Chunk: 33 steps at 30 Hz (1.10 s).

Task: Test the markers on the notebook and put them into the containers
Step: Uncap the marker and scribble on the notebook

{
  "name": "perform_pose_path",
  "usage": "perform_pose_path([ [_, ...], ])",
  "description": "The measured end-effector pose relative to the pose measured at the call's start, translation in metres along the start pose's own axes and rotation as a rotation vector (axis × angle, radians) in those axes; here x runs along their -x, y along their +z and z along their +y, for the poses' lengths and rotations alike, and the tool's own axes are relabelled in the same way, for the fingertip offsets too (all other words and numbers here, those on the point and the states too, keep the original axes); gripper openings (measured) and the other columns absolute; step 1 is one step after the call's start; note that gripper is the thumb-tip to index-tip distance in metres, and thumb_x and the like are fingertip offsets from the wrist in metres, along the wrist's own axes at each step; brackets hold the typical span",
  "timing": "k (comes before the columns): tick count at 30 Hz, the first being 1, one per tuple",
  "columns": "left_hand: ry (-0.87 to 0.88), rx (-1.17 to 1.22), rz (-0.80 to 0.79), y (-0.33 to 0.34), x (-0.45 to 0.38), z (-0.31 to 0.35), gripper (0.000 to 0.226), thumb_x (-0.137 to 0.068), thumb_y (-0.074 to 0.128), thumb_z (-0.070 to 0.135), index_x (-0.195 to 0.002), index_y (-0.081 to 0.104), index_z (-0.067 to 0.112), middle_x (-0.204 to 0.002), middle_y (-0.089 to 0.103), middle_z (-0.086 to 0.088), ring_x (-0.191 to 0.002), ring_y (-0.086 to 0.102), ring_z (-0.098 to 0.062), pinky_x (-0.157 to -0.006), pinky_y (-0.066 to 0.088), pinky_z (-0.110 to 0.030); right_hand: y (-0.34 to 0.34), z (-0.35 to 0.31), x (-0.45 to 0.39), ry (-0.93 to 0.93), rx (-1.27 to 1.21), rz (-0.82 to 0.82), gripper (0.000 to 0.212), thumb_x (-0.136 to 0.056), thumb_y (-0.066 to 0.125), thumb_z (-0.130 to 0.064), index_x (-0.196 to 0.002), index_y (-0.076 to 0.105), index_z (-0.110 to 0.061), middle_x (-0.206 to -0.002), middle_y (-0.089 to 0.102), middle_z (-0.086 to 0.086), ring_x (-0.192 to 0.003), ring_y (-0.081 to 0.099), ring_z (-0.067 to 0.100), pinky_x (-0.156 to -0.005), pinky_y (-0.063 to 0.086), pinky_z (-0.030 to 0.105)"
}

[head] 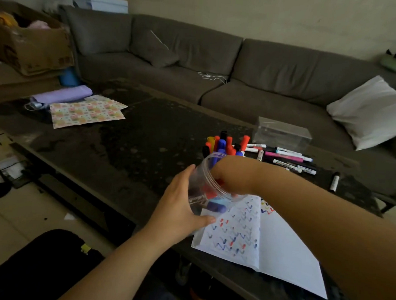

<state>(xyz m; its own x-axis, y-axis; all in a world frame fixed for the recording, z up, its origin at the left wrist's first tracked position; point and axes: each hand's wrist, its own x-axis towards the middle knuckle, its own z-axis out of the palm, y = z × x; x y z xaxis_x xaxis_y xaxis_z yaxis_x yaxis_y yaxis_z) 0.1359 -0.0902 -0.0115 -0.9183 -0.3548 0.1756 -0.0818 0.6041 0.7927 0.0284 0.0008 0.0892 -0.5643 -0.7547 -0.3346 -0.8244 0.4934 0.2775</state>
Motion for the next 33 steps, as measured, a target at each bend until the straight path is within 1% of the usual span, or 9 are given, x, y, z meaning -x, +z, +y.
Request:
perform_pose_path([
  [2,0.027,-0.014,-0.005,0.001,-0.001,0.0,0.116,-0.06,0.085,0.035,-0.147,0.007,0.034,-0.151,0.017,0.015,-0.137,0.02,-0.005,-0.101,0.026,-0.021,0.014,-0.002,-0.007,0.054,0.048,0.077,0.053,-0.097,0.046,-0.019,-0.145,0.031,-0.003,-0.154,0.015,0.024,-0.142,0.006,0.043,-0.114,0.003,0.057],
  [4,0.037,-0.027,-0.004,0.003,-0.002,0.0,0.117,-0.06,0.085,0.036,-0.147,0.007,0.033,-0.151,0.017,0.015,-0.137,0.021,-0.005,-0.102,0.027,-0.022,0.02,0.0,-0.006,0.073,-0.013,0.1,0.055,-0.096,0.045,-0.016,-0.146,0.027,-0.001,-0.155,0.009,0.024,-0.142,0.0,0.043,-0.113,-0.001,0.058],
  [7,0.041,-0.019,-0.007,0.004,-0.004,0.002,0.114,-0.061,0.085,0.033,-0.146,0.01,0.032,-0.15,0.018,0.015,-0.134,0.023,-0.003,-0.1,0.028,-0.021,0.014,0.004,0.002,0.011,-0.075,0.111,0.039,-0.095,0.048,-0.015,-0.132,0.049,-0.001,-0.143,0.038,0.024,-0.134,0.028,0.043,-0.109,0.021,0.054],
  [11,-0.016,0.079,0.057,0.006,-0.008,0.003,0.108,-0.059,0.087,0.026,-0.144,0.021,0.032,-0.146,0.027,0.012,-0.126,0.029,0.001,-0.095,0.033,-0.02,0.005,0.02,0.014,0.001,-0.306,0.215,0.029,-0.093,0.055,-0.029,-0.119,0.063,-0.019,-0.115,0.063,0.005,-0.102,0.058,0.019,-0.093,0.045,0.028],
  [18,-0.249,0.153,0.138,0.017,-0.014,-0.003,0.104,-0.06,0.086,0.028,-0.142,0.023,0.03,-0.145,0.018,0.004,-0.127,0.03,-0.009,-0.096,0.034,-0.025,0.01,0.033,0.041,0.102,-0.871,0.632,0.015,-0.086,0.065,-0.032,-0.099,0.067,-0.025,-0.081,0.062,-0.016,-0.069,0.058,0.001,-0.053,0.041,0.003],
  [21,-0.321,0.074,0.135,0.011,-0.012,-0.002,0.101,-0.061,0.085,0.033,-0.142,0.025,0.029,-0.141,0.022,-0.002,-0.127,0.038,-0.021,-0.099,0.041,-0.034,0.012,0.026,0.052,0.137,-1.086,0.746,0.005,-0.09,0.06,-0.03,-0.094,0.063,-0.029,-0.081,0.065,-0.014,-0.072,0.062,0.003,-0.056,0.047,0.005],
  [24,-0.305,0.103,0.145,0.0,-0.002,-0.003,0.097,-0.068,0.081,0.026,-0.145,0.022,0.026,-0.138,0.036,-0.002,-0.116,0.05,-0.018,-0.088,0.047,-0.029,0.008,0.014,0.065,0.109,-1.244,0.841,0.009,-0.093,0.056,-0.024,-0.091,0.062,-0.03,-0.085,0.068,-0.013,-0.077,0.065,0.001,-0.065,0.051,0.011],
  [28,-0.215,0.073,0.291,-0.039,0.023,-0.021,0.06,-0.08,0.071,0.022,-0.133,0.042,0.019,-0.109,0.056,0.002,-0.09,0.055,-0.011,-0.074,0.04,-0.021,-0.006,-0.013,0.076,-0.002,-1.373,0.837,0.011,-0.093,0.056,-0.02,-0.099,0.063,-0.026,-0.092,0.071,-0.009,-0.081,0.067,0.0,-0.07,0.053,0.012],
  [33,-0.245,-0.116,0.444,-0.107,0.08,-0.075,0.025,-0.088,0.059,0.017,-0.113,0.054,0.015,-0.08,0.056,0.014,-0.08,0.06,-0.016,-0.072,0.044,-0.027,-0.01,-0.092,0.053,-0.126,-1.358,0.612,0.011,-0.093,0.056,-0.014,-0.102,0.06,-0.02,-0.086,0.07,-0.004,-0.075,0.068,0.002,-0.07,0.055,0.017],
])
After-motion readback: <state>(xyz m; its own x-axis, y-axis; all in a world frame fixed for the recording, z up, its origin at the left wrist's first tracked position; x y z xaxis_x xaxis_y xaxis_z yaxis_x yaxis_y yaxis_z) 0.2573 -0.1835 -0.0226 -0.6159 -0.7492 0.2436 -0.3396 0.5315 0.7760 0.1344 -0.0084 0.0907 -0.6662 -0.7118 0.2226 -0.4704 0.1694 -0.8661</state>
